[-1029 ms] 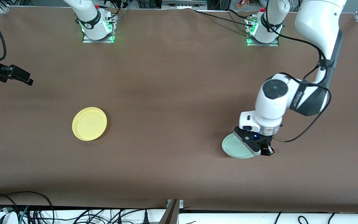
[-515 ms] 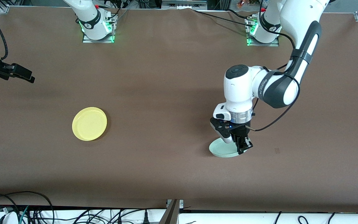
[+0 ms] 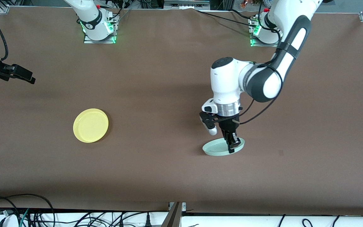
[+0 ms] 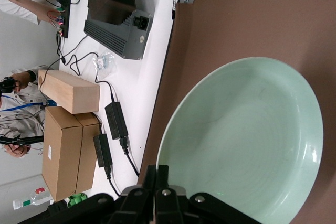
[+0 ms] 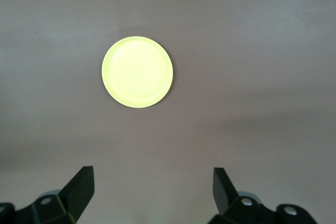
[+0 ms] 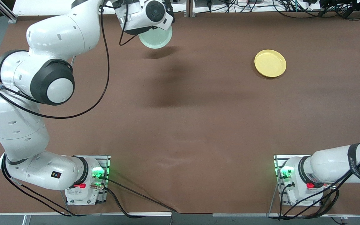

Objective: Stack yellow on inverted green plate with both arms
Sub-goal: 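Flip the green plate over with the left gripper toward the yellow plate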

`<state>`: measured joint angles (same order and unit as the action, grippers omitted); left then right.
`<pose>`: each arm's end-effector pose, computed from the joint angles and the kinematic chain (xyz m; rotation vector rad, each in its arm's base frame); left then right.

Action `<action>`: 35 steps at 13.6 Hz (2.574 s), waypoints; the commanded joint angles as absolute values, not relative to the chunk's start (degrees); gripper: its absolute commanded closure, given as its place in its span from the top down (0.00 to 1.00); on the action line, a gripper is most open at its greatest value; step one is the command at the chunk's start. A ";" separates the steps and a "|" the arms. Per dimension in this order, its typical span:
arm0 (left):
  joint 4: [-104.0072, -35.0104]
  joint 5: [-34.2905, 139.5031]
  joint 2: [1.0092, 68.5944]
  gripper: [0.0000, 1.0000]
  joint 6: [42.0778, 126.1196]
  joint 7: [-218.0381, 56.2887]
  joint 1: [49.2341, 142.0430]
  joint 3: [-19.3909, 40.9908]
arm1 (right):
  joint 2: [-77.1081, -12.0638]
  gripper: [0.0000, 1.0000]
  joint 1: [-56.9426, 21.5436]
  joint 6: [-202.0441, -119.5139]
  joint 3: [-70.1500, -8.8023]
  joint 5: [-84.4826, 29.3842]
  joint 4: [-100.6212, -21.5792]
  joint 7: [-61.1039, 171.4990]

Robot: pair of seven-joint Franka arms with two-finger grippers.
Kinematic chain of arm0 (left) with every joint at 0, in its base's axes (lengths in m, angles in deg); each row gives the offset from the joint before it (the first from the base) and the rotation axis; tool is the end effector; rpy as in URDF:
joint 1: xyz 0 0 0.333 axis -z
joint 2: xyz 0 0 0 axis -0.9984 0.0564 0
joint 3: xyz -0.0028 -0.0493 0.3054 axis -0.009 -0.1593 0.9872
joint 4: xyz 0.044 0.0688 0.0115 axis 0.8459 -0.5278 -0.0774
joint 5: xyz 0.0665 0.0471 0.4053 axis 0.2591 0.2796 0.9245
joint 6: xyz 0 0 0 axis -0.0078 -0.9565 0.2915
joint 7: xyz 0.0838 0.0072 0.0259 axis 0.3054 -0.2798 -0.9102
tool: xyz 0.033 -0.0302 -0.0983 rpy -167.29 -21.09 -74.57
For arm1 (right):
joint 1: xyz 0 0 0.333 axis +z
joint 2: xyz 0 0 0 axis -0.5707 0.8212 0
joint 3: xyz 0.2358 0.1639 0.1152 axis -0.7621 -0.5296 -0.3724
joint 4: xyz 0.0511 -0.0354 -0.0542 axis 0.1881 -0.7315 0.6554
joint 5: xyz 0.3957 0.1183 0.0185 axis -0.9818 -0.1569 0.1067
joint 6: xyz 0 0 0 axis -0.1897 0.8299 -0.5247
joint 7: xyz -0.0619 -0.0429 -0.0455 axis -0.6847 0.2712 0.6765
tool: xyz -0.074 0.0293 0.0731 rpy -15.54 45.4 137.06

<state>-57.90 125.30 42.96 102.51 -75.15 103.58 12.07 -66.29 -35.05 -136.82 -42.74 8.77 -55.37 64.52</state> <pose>0.6435 -0.3725 0.3368 -2.0236 1.4145 -0.5983 0.5839 -0.0234 0.5742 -3.1262 0.1845 0.0953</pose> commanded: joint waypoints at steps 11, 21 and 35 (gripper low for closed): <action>-52.33 141.40 49.70 0.00 74.18 -97.01 120.51 12.07 | -66.47 1.00 -35.06 -135.77 -42.64 7.98 -54.71 64.10; -52.33 145.97 52.77 0.00 70.30 -103.78 123.94 12.25 | -66.38 1.00 -35.15 -135.69 -42.46 7.98 -54.71 63.83; -52.59 145.80 56.47 0.00 65.90 -117.22 127.90 8.66 | -66.38 1.00 -35.24 -135.51 -42.11 7.98 -54.71 63.75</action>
<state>-54.15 145.94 54.81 65.84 -114.31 127.90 10.61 -66.29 -35.13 -136.48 -42.33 8.77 -55.36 64.51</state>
